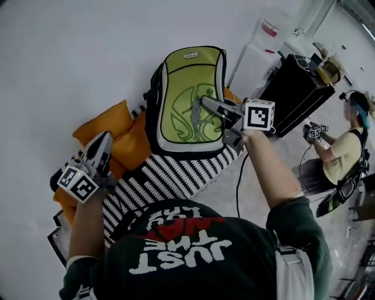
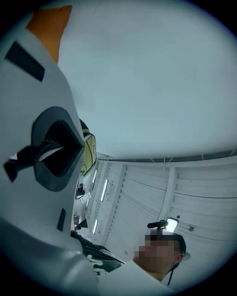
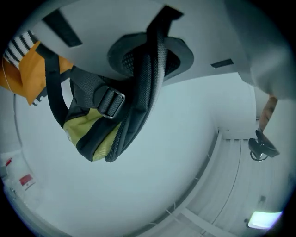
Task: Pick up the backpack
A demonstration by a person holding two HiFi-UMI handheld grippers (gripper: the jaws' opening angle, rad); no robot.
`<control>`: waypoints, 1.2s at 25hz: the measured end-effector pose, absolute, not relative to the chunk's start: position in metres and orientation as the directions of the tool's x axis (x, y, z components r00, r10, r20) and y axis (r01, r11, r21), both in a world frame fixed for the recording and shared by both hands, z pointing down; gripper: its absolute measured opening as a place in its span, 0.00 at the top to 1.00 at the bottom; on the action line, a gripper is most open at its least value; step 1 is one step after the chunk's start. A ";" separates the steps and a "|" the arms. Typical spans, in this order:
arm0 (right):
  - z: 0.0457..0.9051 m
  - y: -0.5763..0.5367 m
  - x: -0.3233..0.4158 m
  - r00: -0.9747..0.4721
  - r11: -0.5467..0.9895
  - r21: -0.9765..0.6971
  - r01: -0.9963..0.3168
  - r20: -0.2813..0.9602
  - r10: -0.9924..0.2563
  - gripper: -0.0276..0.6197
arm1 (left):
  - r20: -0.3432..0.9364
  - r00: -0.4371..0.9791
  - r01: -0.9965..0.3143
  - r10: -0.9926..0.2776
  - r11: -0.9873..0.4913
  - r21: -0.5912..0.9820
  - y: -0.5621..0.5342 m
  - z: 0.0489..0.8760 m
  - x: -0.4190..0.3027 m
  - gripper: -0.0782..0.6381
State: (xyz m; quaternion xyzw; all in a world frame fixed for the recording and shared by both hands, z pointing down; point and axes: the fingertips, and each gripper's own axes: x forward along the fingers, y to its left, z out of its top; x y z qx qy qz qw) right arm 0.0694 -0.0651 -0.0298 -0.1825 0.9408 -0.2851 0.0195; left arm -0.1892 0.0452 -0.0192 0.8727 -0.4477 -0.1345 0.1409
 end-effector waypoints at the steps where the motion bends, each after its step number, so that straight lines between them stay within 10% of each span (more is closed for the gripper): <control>1: -0.056 -0.067 0.070 -0.928 0.779 -0.530 -0.334 0.043 -0.369 0.89 | -0.114 0.558 -0.749 -0.822 -0.558 0.357 0.042 -0.038 -0.191 0.88; 8: -0.212 -0.067 0.096 -0.896 0.820 -0.479 -0.314 -0.134 -0.422 0.89 | -0.177 0.575 -0.751 -0.799 -0.601 0.275 0.042 -0.152 -0.177 0.88; 30: -0.243 -0.040 0.090 -0.886 0.878 -0.393 -0.274 -0.251 -0.389 0.89 | -0.249 0.600 -0.742 -0.760 -0.646 0.182 0.070 -0.123 -0.136 0.88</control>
